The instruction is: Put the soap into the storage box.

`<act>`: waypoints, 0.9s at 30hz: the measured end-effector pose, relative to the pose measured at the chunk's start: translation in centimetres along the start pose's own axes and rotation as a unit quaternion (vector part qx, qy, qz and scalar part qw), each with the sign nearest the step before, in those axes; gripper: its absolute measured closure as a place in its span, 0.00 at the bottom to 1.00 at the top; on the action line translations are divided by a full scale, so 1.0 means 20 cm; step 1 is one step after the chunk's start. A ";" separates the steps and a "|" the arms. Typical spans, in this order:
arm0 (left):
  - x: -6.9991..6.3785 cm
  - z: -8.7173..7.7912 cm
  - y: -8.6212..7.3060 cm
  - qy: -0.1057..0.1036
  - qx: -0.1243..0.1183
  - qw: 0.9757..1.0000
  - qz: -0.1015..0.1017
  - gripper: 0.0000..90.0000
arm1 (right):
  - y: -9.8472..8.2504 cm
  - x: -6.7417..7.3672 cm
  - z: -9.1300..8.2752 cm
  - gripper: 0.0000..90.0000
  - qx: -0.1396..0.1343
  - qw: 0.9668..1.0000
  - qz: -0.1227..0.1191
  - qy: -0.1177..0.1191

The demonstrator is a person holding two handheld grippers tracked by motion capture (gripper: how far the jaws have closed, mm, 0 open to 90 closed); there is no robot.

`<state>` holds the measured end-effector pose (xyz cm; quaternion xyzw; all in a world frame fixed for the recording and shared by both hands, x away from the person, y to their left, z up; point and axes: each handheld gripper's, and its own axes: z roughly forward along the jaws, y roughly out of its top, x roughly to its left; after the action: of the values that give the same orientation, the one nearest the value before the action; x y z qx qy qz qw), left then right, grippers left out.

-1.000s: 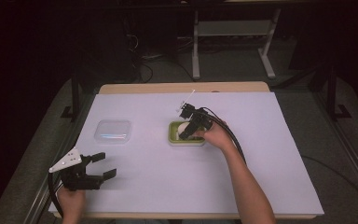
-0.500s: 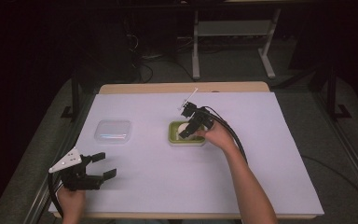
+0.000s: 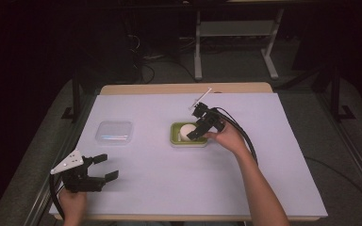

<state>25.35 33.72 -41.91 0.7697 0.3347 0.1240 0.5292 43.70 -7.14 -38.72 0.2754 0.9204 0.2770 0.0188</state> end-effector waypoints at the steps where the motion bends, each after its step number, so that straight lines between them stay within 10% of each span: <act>1: 0.00 0.00 0.00 0.000 0.001 1.000 0.001 0.16 | -0.02 0.00 -0.01 0.25 -0.002 1.000 0.004 0.006; 27: -0.01 0.01 0.00 0.001 0.004 1.000 0.000 0.16 | -0.32 0.06 -0.22 0.25 -0.042 0.999 0.027 0.005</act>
<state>25.34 33.53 -41.99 0.7715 0.3357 0.1235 0.5261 38.75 -13.19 -38.07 0.2974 0.9004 0.3170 0.0178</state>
